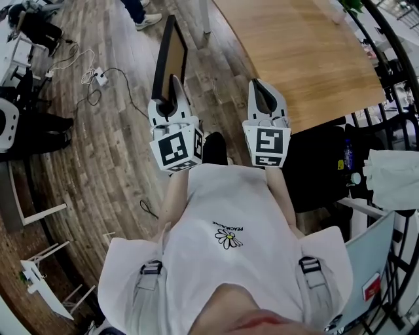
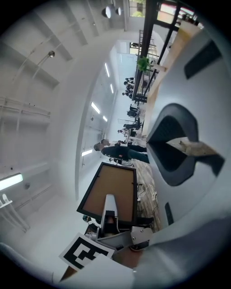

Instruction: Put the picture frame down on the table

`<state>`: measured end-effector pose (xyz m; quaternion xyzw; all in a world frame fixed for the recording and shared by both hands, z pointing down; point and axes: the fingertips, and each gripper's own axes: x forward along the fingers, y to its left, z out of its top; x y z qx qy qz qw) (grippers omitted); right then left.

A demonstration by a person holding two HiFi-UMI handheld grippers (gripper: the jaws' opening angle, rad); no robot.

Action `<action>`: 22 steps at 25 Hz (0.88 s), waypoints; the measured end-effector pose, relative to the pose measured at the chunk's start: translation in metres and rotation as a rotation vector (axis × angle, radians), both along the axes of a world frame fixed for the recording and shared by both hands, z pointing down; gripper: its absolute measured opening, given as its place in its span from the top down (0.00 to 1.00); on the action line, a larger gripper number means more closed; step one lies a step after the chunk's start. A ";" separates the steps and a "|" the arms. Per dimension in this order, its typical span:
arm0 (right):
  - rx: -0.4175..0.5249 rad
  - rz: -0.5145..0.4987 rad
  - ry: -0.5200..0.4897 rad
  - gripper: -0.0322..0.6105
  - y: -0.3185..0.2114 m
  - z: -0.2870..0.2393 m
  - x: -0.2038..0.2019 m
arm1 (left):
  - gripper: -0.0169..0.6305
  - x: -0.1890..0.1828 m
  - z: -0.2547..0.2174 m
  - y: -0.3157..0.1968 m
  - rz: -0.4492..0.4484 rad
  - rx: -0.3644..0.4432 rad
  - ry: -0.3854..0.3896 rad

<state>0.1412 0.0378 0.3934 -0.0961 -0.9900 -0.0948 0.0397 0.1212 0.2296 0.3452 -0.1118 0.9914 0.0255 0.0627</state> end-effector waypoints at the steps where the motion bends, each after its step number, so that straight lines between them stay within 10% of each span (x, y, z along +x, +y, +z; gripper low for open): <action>1: 0.004 -0.011 -0.013 0.94 0.001 -0.003 -0.004 | 0.94 -0.004 0.000 0.000 -0.004 0.006 -0.003; 22: 0.041 -0.122 -0.005 0.94 0.020 0.001 -0.133 | 0.94 -0.158 -0.013 -0.009 0.071 0.113 -0.063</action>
